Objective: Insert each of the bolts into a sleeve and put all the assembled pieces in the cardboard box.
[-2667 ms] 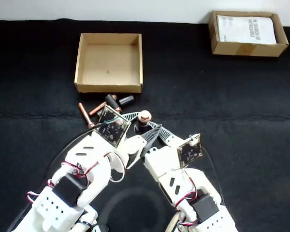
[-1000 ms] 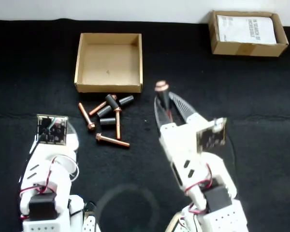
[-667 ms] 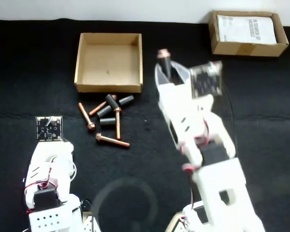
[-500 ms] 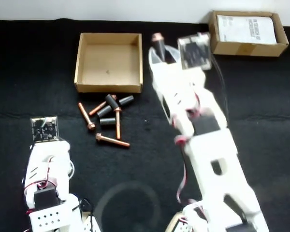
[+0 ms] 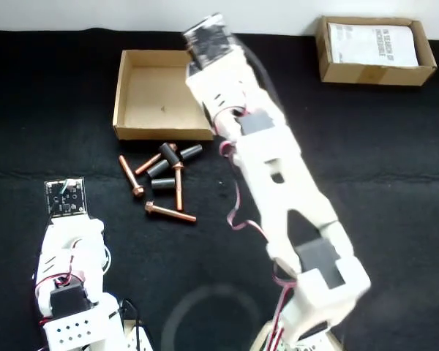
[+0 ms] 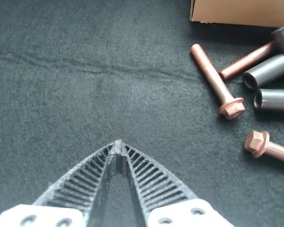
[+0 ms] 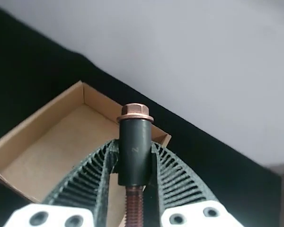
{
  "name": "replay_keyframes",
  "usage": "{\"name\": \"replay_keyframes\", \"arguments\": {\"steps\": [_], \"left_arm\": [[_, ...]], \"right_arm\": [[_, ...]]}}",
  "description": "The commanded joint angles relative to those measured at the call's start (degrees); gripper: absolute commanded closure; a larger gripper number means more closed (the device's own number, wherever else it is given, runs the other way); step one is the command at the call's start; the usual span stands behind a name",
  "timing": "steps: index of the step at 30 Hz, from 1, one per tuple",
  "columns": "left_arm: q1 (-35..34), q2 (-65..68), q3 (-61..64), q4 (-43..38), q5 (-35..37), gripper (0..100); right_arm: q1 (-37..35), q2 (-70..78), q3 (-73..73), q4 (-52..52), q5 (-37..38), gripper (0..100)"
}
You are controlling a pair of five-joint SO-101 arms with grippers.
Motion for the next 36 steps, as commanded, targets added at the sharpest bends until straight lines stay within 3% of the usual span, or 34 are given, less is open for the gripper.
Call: {"name": "replay_keyframes", "arguments": {"steps": [1, 11, 17, 23, 36], "left_arm": [[-0.5, -1.5, 0.9, 0.2, -0.2, 99], [-0.5, -1.6, 0.9, 0.2, -0.3, 99], [-0.5, -1.7, 0.9, 0.2, -0.3, 99], [-0.5, -1.7, 0.9, 0.2, -0.3, 99], [-0.5, -1.4, 0.9, 0.2, -0.3, 99]], "right_arm": [[-0.7, 6.9, -11.1, -1.7, 6.9, 99.1], [-4.4, 38.2, -39.7, -1.8, 15.7, 99.1], [-5.4, 51.6, -56.8, 0.4, 16.4, 98.2], [-5.8, 53.1, -69.5, 20.8, 16.3, 79.2], [-8.6, 51.2, -97.8, 62.9, 16.0, 78.9]]}}
